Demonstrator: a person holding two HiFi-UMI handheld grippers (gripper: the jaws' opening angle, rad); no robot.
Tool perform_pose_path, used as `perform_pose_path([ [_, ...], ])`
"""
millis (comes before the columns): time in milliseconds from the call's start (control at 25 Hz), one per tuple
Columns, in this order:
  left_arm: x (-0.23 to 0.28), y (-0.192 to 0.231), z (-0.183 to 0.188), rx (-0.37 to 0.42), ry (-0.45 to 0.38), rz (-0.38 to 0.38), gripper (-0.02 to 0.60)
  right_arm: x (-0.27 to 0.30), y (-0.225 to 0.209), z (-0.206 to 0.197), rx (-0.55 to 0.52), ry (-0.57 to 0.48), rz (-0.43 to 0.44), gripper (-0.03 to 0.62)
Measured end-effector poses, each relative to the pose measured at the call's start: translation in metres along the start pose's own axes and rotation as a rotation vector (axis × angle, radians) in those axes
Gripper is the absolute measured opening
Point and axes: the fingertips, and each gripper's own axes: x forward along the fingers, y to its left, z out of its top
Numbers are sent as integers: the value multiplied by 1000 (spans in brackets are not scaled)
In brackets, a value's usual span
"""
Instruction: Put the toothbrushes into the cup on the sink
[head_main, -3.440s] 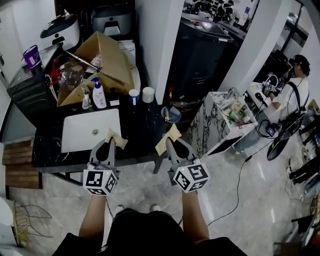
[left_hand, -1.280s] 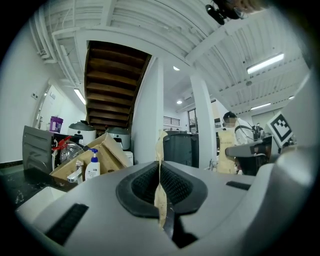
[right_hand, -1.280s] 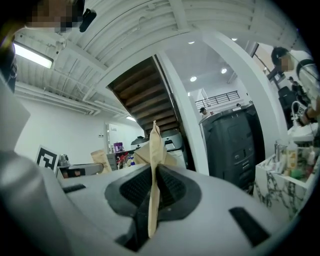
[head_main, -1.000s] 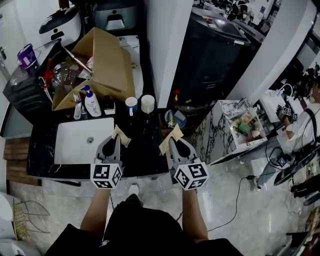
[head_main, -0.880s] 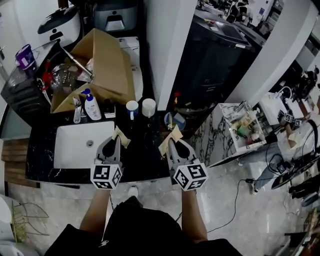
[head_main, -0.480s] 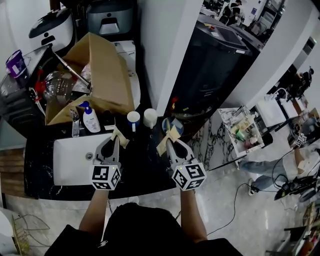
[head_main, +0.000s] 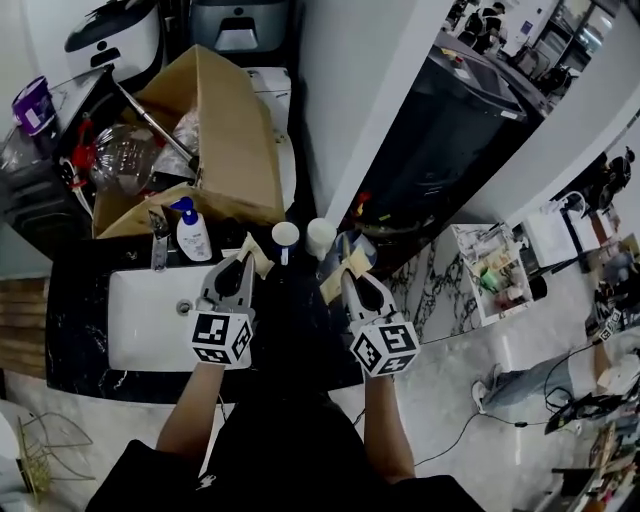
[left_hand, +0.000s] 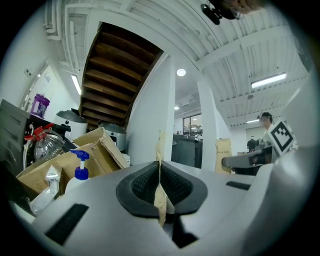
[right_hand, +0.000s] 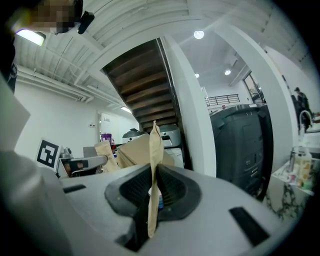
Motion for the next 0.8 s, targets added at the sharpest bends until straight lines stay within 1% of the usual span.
perform_pose_path([
  [280, 21, 9, -2, -11, -1, 41, 5, 30, -10, -9, 12, 29, 38, 34],
  [560, 51, 8, 2, 4, -3, 89, 5, 58, -24, -11, 25, 50, 116, 34],
  [800, 78, 5, 6, 10, -3, 116, 5, 76, -41, -9, 43, 48, 150, 34],
])
